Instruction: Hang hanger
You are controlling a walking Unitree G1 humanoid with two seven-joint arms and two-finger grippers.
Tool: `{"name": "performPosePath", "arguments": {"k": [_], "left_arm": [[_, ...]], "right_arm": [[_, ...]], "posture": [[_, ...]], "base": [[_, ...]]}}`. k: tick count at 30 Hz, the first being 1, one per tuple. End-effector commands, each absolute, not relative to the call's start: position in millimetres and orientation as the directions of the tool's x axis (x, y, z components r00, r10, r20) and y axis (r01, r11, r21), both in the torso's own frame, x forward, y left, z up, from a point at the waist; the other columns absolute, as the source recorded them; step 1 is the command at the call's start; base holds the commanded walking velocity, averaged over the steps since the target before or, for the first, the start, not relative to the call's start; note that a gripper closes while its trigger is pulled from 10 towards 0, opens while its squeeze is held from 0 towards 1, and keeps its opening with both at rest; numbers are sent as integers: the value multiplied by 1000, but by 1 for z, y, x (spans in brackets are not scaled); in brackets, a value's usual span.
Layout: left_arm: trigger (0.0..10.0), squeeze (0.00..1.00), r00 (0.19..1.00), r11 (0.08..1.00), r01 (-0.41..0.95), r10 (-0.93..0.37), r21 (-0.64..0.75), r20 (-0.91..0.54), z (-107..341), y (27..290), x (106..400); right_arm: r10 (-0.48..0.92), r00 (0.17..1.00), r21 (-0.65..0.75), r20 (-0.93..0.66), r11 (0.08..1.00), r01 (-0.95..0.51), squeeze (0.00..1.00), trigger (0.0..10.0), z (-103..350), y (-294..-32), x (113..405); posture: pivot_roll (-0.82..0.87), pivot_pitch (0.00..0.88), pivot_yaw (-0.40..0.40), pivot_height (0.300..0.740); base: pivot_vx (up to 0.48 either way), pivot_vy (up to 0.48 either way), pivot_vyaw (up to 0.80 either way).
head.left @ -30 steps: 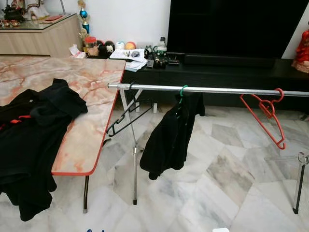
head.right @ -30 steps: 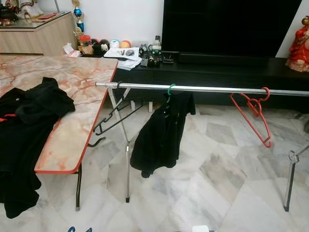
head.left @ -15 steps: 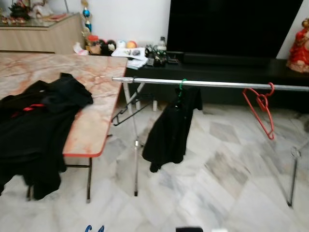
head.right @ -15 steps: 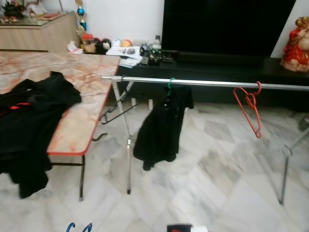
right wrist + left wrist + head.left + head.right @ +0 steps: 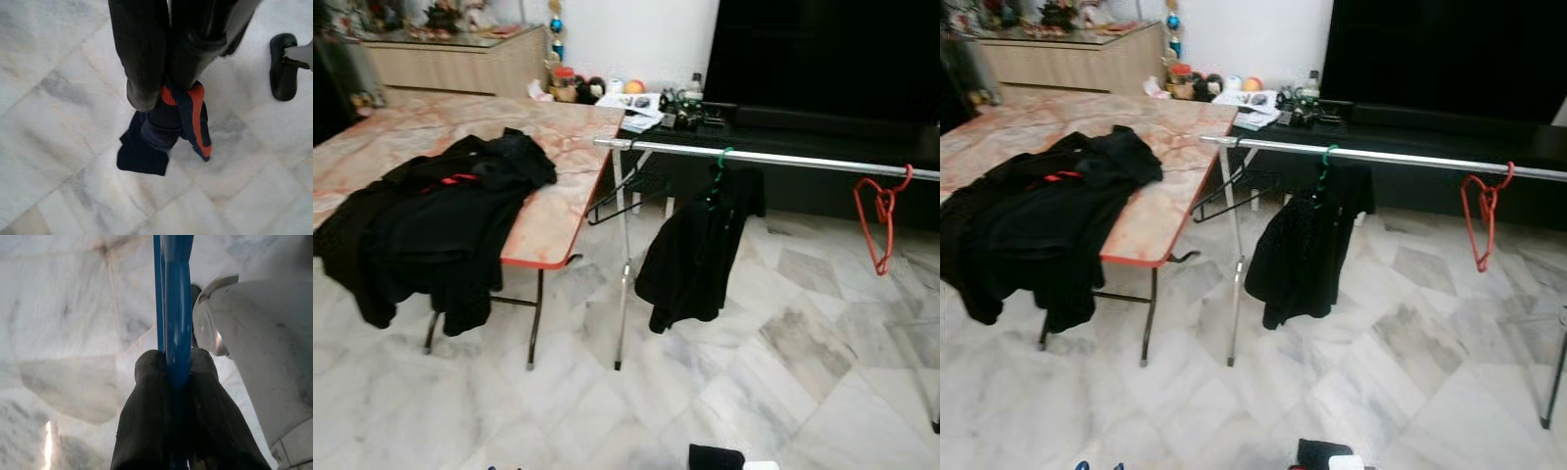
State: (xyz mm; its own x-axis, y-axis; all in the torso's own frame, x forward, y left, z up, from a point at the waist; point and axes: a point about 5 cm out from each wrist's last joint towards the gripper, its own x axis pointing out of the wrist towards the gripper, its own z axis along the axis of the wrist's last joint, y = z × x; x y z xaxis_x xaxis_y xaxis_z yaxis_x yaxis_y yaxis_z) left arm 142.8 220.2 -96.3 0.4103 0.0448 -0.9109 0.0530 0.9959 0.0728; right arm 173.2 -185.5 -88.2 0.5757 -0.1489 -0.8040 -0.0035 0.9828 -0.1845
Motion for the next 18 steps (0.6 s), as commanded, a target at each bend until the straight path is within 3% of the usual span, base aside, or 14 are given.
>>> {"name": "performPosePath", "arguments": {"k": [1, 4, 11, 18], "left_arm": [[10000, 0, 384, 997, 62, 27, 55, -923, -100, 215, 137], [10000, 0, 384, 997, 60, 26, 54, -923, -100, 214, 137], [10000, 0, 382, 997, 62, 27, 55, -924, -100, 214, 137], [10000, 0, 383, 996, 62, 31, 59, -923, -100, 215, 137]], "right_arm": [[-163, 570, -189, -806, 982, 13, 0, 10000, -89, -189, 169], [-157, 573, -176, -804, 984, 22, 0, 10000, -89, -189, 169], [-157, 575, -173, -803, 985, 27, 0, 10000, -89, -189, 169], [-160, 591, -165, -791, 985, 46, 0, 10000, -88, -189, 170]], "posture": [[64, 0, -20, 740], [63, 0, -20, 740], [64, 0, -21, 740], [66, 0, -20, 740]], "base": [[-304, 0, 0], [-308, 0, -163], [-307, 0, -772], [-291, 0, 0]]}}
